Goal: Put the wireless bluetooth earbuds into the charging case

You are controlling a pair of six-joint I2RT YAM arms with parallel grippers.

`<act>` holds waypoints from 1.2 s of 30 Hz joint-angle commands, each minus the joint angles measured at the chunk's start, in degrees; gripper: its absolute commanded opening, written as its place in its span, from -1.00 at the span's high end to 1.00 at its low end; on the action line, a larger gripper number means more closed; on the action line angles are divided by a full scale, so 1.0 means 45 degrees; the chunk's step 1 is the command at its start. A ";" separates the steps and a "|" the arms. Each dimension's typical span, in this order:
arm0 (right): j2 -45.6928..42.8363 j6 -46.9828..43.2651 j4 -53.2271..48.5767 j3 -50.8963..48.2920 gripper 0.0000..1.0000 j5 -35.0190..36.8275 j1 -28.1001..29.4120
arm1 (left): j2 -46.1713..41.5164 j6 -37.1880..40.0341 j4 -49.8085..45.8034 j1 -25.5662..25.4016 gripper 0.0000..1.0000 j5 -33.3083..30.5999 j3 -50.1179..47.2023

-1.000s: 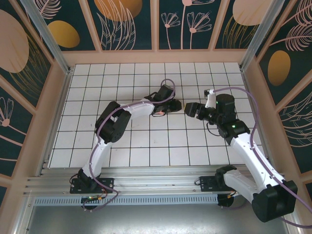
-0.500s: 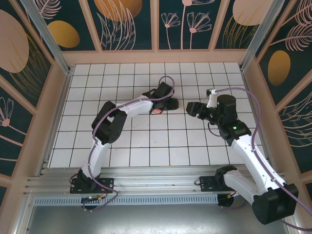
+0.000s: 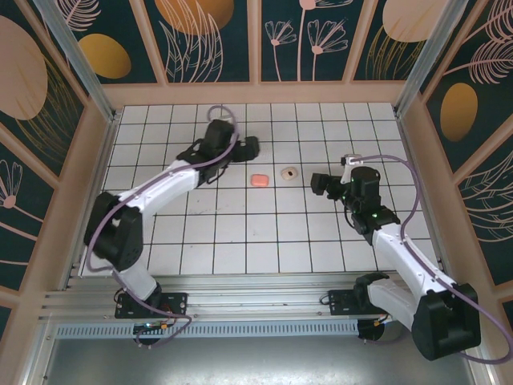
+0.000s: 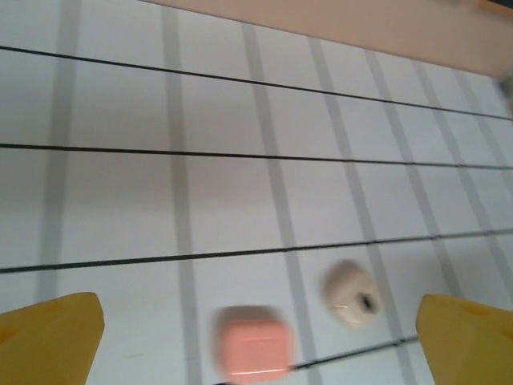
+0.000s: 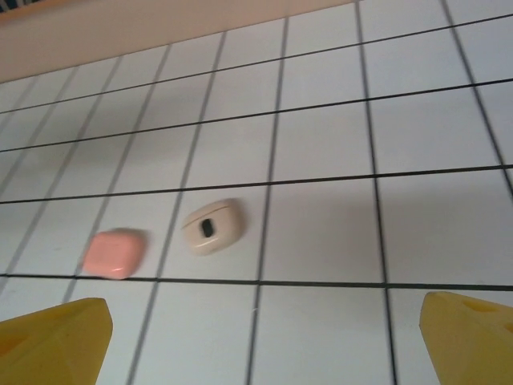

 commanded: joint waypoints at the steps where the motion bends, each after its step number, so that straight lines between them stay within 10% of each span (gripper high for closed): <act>1: 0.0443 -0.1160 0.2596 -0.0808 -0.98 0.1244 -0.0598 | -0.1305 0.0836 0.0701 0.0302 -0.97 -0.2337 -0.1643; 16: 0.1775 -0.2132 0.9452 -0.4429 -0.98 0.0770 -0.3396 | -0.5202 0.2843 0.8564 0.2494 -0.98 -0.8301 -0.9883; 36: 0.4180 -0.2625 1.3709 -0.4660 -0.98 -0.1263 -0.3884 | -0.7940 0.5293 1.2307 0.2814 -0.98 -0.8765 -1.3443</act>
